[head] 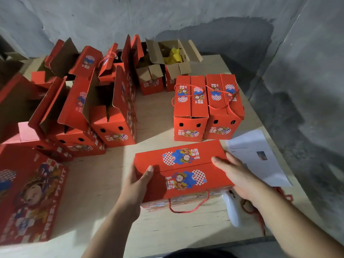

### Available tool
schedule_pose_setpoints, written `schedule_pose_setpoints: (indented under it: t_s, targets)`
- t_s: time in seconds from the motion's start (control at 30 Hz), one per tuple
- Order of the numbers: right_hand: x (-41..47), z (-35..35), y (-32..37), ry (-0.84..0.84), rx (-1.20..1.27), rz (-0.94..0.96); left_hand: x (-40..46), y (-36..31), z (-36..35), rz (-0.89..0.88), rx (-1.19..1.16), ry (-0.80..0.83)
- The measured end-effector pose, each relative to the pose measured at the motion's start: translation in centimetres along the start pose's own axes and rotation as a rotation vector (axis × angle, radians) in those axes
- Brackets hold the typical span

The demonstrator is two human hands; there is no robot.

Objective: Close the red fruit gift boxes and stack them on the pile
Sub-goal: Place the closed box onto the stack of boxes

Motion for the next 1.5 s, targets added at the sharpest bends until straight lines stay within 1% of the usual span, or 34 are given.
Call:
schedule_pose_setpoints:
  t_s: [0.07,0.2,0.33,0.43,0.5,0.53,0.57,0.6,0.63,0.67,0.7,0.73,0.77,0.8,0.83,0.87,0.93,0.97,1.0,1.07,1.13,1.17,1.2,1.23,1.27,1.3,1.33,1.37,1.4,1.43,1.47,1.5]
  targets:
    - [-1.5,2.2,3.6,-0.014,-0.036,0.094,-1.0,-1.9,-2.6,-0.050,-0.020,0.002]
    - [-3.4,7.2,12.9,-0.065,-0.133,0.296,-2.2,-7.0,-8.9,-0.212,-0.113,0.015]
    - [-2.1,11.3,24.6,-0.137,-0.292,0.488,-1.4,-11.0,-15.0,-0.334,-0.236,0.000]
    - [0.8,13.0,34.4,-0.310,-0.592,0.674,0.1,-13.1,-20.5,-0.379,-0.200,-0.048]
    - [3.5,13.5,38.6,-0.463,-0.804,0.702,1.3,-13.8,-24.0,-0.384,-0.153,-0.096]
    - [5.1,13.8,39.4,-0.516,-0.873,0.694,2.0,-13.6,-25.6,-0.372,-0.141,-0.111]
    - [6.7,13.7,39.5,-0.536,-0.919,0.681,2.7,-12.9,-27.1,-0.331,-0.131,-0.098]
    - [8.4,13.1,38.8,-0.501,-0.927,0.656,3.3,-11.7,-28.7,-0.273,-0.133,-0.032]
    - [10.2,12.2,37.5,-0.421,-0.920,0.607,3.5,-10.4,-30.3,-0.228,-0.117,0.077]
    - [11.7,11.3,35.9,-0.358,-0.939,0.554,3.4,-9.3,-31.6,-0.219,-0.053,0.186]
    - [12.4,10.7,34.7,-0.358,-0.988,0.505,3.5,-8.6,-31.9,-0.241,0.055,0.224]
    - [12.4,10.6,34.0,-0.399,-1.041,0.473,4.1,-8.5,-31.2,-0.294,0.159,0.168]
    - [11.8,10.6,33.3,-0.432,-1.060,0.448,5.1,-9.2,-29.3,-0.376,0.239,0.025]
    - [10.9,10.6,32.1,-0.430,-1.042,0.419,6.1,-10.4,-27.3,-0.442,0.281,-0.118]
    - [9.9,10.4,30.5,-0.393,-1.004,0.396,7.2,-11.5,-25.9,-0.468,0.289,-0.186]
    - [8.8,9.8,28.6,-0.332,-0.970,0.398,8.6,-12.3,-25.2,-0.458,0.252,-0.153]
    - [6.7,8.2,26.1,-0.233,-0.992,0.477,10.8,-12.7,-26.4,-0.383,0.041,0.081]
    - [6.3,8.1,26.1,-0.213,-1.010,0.529,11.0,-12.5,-27.3,-0.372,-0.009,0.155]
    - [6.2,8.6,26.8,-0.183,-1.002,0.561,11.0,-12.3,-28.1,-0.392,-0.006,0.196]
    - [6.4,11.0,29.0,-0.129,-0.984,0.588,11.0,-11.2,-29.6,-0.444,0.101,0.259]
    - [6.7,14.3,30.6,-0.175,-0.968,0.625,11.6,-10.2,-30.4,-0.475,0.279,0.341]
    - [7.1,15.9,30.6,-0.227,-0.941,0.641,12.3,-10.4,-30.0,-0.523,0.407,0.332]
    - [7.5,16.8,30.3,-0.274,-0.894,0.661,13.3,-10.9,-28.7,-0.596,0.578,0.255]
    - [7.6,17.1,29.5,-0.317,-0.826,0.689,14.3,-11.4,-26.7,-0.645,0.755,0.139]
    - [7.5,17.1,28.5,-0.385,-0.756,0.729,15.5,-11.4,-24.5,-0.639,0.909,0.039]
    - [6.9,17.1,27.3,-0.497,-0.683,0.778,16.5,-10.9,-22.3,-0.587,1.039,-0.031]
    - [5.7,16.9,25.9,-0.644,-0.596,0.844,17.3,-9.8,-20.3,-0.508,1.148,-0.060]
    - [4.2,16.1,23.9,-0.779,-0.505,0.913,18.0,-8.6,-18.9,-0.448,1.224,-0.047]
    - [3.1,14.4,21.5,-0.851,-0.436,0.968,18.5,-7.6,-18.1,-0.428,1.244,-0.019]
    - [2.8,11.6,19.2,-0.830,-0.435,1.001,18.8,-6.9,-17.8,-0.424,1.204,0.004]
    - [3.4,7.8,17.2,-0.708,-0.524,1.007,19.3,-6.2,-17.4,-0.400,1.088,0.018]
    - [4.9,3.8,15.4,-0.527,-0.667,0.970,19.8,-5.6,-17.2,-0.333,0.916,0.033]
Point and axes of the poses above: each hand's wrist, its own x-axis towards the middle knuckle, its own z-axis out of the back of the hand, y = z × x, the point moved 10 cm from there along x, towards the middle knuckle, and after that the axes turned 5 degrees about -z, right-handed, at the moved point
